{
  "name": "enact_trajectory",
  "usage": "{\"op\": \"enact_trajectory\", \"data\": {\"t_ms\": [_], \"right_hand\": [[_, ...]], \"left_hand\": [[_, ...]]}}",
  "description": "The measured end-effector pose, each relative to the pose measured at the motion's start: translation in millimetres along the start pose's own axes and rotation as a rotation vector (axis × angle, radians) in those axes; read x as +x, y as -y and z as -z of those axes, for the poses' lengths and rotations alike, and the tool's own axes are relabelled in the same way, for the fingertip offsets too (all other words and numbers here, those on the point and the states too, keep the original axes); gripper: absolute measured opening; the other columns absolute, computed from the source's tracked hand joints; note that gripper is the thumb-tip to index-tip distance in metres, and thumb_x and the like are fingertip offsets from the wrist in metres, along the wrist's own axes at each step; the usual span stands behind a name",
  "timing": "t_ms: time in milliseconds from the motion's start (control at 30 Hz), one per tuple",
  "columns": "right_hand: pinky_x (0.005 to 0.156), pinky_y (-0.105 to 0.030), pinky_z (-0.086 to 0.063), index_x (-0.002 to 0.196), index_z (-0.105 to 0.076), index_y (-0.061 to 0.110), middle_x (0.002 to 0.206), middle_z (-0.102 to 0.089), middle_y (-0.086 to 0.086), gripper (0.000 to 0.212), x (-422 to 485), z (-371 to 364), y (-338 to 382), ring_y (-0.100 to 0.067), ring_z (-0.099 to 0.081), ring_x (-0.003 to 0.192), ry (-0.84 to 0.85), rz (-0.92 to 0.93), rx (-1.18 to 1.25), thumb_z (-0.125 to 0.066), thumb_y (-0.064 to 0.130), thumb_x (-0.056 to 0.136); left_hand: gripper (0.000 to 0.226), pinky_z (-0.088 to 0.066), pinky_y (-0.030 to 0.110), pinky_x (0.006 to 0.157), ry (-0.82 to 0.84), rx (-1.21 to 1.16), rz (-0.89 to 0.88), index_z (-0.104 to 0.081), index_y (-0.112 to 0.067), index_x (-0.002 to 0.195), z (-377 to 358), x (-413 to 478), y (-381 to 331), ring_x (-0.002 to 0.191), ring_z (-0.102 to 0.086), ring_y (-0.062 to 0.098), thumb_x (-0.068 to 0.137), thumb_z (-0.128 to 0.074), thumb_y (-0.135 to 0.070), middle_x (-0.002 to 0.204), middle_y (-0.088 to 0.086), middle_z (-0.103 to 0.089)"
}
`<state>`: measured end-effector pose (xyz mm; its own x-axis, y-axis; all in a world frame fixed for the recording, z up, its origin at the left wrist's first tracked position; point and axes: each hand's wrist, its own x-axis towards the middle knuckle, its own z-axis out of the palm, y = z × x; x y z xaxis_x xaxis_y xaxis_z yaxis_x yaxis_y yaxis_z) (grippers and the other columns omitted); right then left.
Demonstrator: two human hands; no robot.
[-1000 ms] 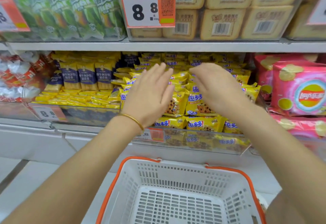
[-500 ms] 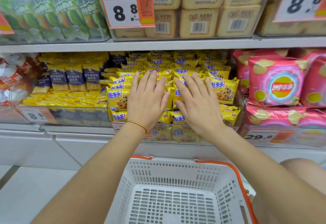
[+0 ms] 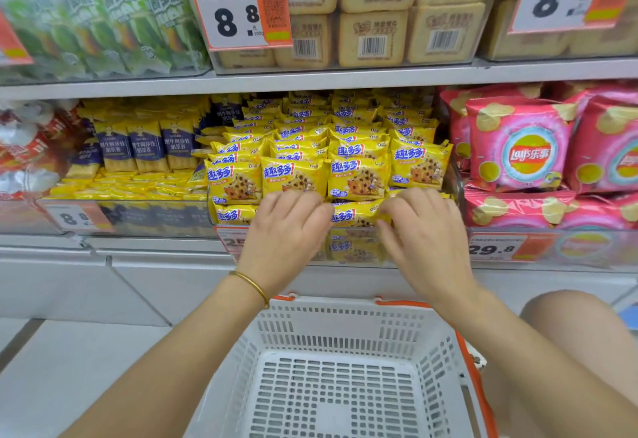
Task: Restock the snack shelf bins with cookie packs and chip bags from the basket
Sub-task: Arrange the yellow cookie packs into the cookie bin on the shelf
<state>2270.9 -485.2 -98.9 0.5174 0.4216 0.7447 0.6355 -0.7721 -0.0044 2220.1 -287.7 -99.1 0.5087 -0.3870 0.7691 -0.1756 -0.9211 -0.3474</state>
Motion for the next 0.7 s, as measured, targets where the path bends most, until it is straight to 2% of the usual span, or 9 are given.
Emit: {"op": "enact_trajectory", "data": {"t_ms": [67, 133, 233, 300, 467, 700], "right_hand": [[0.064, -0.035, -0.028, 0.079, -0.063, 0.014, 0.077, -0.058, -0.004, 0.02, -7, -3, -5, -0.03, -0.056, 0.074, 0.076, 0.004, -0.048, -0.052, 0.031, 0.082], [0.062, -0.034, -0.035, 0.074, -0.065, 0.014, 0.072, -0.057, -0.003, 0.018, -9, -5, -8, -0.029, -0.057, 0.071, 0.122, 0.019, -0.087, -0.067, 0.032, 0.076], [0.056, -0.032, -0.041, 0.067, -0.066, 0.014, 0.067, -0.056, -0.003, 0.022, -9, -10, -12, -0.029, -0.057, 0.067, 0.198, 0.033, -0.104, -0.086, 0.021, 0.058], [0.054, -0.032, -0.041, 0.062, -0.065, 0.014, 0.063, -0.055, -0.002, 0.023, -7, -13, -14, -0.028, -0.055, 0.064, 0.207, 0.033, -0.078, -0.087, 0.014, 0.055], [0.051, -0.03, -0.047, 0.064, -0.065, 0.011, 0.066, -0.058, -0.002, 0.022, -6, -17, -16, -0.028, -0.055, 0.067, 0.185, -0.014, 0.074, -0.086, 0.014, 0.06], [0.054, -0.036, -0.049, 0.066, -0.063, 0.006, 0.07, -0.059, -0.007, 0.018, 9, -25, -21, -0.03, -0.053, 0.071, 0.151, -0.082, 0.166, -0.081, 0.006, 0.065]], "left_hand": [[0.005, -0.034, 0.034, 0.069, 0.074, 0.02, -0.033, -0.065, -0.013, 0.082, -5, -9, -4, 0.078, -0.056, 0.026, 0.085, -0.064, -0.017, 0.085, 0.004, -0.064], [0.008, -0.033, 0.034, 0.067, 0.149, 0.028, -0.018, -0.064, -0.013, 0.082, -9, -13, -5, 0.076, -0.054, 0.026, 0.087, -0.062, -0.02, 0.083, 0.004, -0.062], [0.009, -0.031, 0.034, 0.066, 0.207, 0.041, 0.019, -0.063, -0.012, 0.084, -13, -14, -6, 0.076, -0.05, 0.026, 0.078, -0.071, -0.013, 0.082, 0.005, -0.059], [0.014, -0.029, 0.034, 0.066, 0.236, 0.049, 0.037, -0.063, -0.012, 0.082, -13, -11, -8, 0.077, -0.044, 0.025, 0.073, -0.073, -0.008, 0.08, 0.005, -0.057], [0.018, -0.027, 0.034, 0.065, 0.268, 0.031, 0.041, -0.061, -0.012, 0.075, -16, -4, -5, 0.074, -0.042, 0.025, 0.068, -0.077, -0.004, 0.075, 0.005, -0.054], [0.022, -0.024, 0.032, 0.065, 0.252, 0.001, 0.103, -0.063, -0.012, 0.072, -28, 9, 2, 0.076, -0.036, 0.022, 0.064, -0.082, -0.004, 0.074, 0.005, -0.055]]}}
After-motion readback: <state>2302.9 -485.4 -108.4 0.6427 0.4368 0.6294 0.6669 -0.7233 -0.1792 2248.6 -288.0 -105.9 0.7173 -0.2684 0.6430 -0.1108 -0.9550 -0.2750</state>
